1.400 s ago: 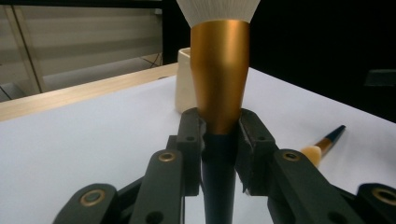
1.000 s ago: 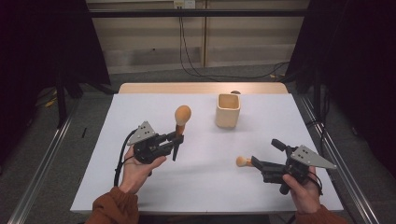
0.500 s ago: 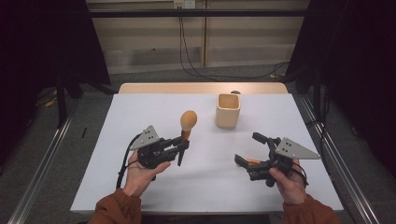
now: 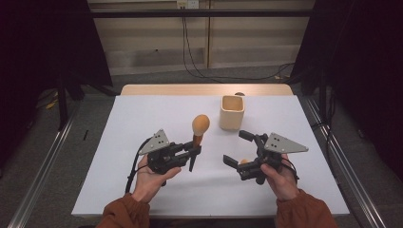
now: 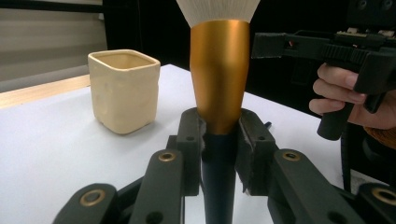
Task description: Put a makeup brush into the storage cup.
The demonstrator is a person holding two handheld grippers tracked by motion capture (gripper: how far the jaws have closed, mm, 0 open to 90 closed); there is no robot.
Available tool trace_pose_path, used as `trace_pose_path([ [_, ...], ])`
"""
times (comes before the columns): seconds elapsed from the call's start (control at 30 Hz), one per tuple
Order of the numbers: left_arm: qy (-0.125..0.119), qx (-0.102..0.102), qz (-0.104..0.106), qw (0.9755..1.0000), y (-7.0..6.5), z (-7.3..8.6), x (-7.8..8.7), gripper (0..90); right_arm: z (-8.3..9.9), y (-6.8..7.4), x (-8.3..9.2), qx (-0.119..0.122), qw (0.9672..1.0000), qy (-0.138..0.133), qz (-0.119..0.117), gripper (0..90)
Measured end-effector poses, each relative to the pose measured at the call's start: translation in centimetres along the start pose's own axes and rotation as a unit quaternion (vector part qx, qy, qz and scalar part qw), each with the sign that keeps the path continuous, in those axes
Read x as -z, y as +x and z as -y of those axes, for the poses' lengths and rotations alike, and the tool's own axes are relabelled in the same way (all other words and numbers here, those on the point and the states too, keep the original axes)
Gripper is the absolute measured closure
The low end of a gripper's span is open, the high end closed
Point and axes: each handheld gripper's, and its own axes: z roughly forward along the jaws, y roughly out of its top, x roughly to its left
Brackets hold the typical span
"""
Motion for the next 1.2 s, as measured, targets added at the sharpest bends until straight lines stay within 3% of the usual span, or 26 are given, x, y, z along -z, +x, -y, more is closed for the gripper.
trace_pose_path([
  [0.3,0.0,-0.005,0.007,1.0,-0.5,-0.1,-0.9,73.4,-0.6,0.3,-1.8,0.001,1.0,0.005,-0.007,0.0],
  [0.4,-0.001,-0.005,-0.006,1.0,-0.7,-0.1,-1.2,73.3,-1.0,0.2,-2.3,-0.004,0.9999,0.006,-0.008,0.1],
  [0.7,0.001,-0.001,-0.008,1.0,-0.9,0.4,-2.3,73.4,-1.7,0.4,-4.3,-0.02,0.9996,0.011,-0.016,0.5],
  [0.9,-0.001,-0.004,-0.009,1.0,-1.1,0.2,-2.6,73.4,-1.6,0.4,-5.5,-0.037,0.9992,0.017,0.003,0.0],
  [1.03,-0.002,-0.004,-0.008,1.0,-1.2,0.1,-2.6,73.3,-1.4,0.4,-5.7,-0.035,0.9992,0.02,0.006,9.1],
  [1.2,-0.003,-0.006,-0.01,0.9999,-1.2,0.1,-2.6,73.3,-1.1,0.2,-6.1,-0.048,0.9985,0.025,0.0,20.5],
])
